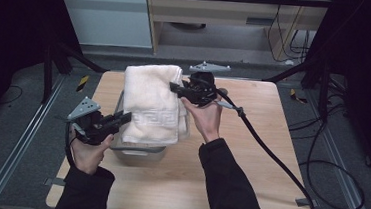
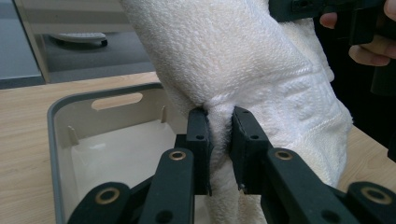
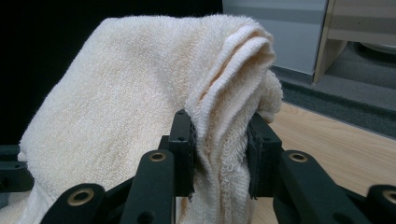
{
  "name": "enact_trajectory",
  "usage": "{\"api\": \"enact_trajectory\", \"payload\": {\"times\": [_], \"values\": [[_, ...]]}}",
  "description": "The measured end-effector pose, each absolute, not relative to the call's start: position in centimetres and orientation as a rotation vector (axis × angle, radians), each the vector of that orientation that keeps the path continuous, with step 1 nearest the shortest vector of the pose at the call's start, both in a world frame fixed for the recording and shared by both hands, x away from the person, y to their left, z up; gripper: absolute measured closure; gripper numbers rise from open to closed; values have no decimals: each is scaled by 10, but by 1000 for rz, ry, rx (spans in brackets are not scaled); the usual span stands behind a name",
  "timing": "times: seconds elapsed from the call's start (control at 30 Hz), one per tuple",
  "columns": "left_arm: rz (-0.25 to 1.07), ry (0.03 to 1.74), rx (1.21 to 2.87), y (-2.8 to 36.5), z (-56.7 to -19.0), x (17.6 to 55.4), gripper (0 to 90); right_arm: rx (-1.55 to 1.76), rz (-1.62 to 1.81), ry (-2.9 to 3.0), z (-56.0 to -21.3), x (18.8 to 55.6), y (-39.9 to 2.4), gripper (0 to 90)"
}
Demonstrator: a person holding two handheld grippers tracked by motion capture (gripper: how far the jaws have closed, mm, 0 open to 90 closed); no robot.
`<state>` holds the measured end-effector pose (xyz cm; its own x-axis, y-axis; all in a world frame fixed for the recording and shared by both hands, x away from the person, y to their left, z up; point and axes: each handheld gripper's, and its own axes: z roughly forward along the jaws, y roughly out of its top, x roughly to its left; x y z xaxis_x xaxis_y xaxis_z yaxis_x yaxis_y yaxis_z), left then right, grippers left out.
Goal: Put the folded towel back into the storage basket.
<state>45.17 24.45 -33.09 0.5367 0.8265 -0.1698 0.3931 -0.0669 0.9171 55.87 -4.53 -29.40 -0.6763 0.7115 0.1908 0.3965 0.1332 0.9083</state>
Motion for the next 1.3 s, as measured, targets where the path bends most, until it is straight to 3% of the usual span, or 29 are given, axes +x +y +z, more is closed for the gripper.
{"api": "enact_trajectory", "payload": {"times": [1.3], "values": [[539, 1180, 1655, 287, -349, 476, 782, 1130, 1563, 2155, -323, 595, 12, 683]]}}
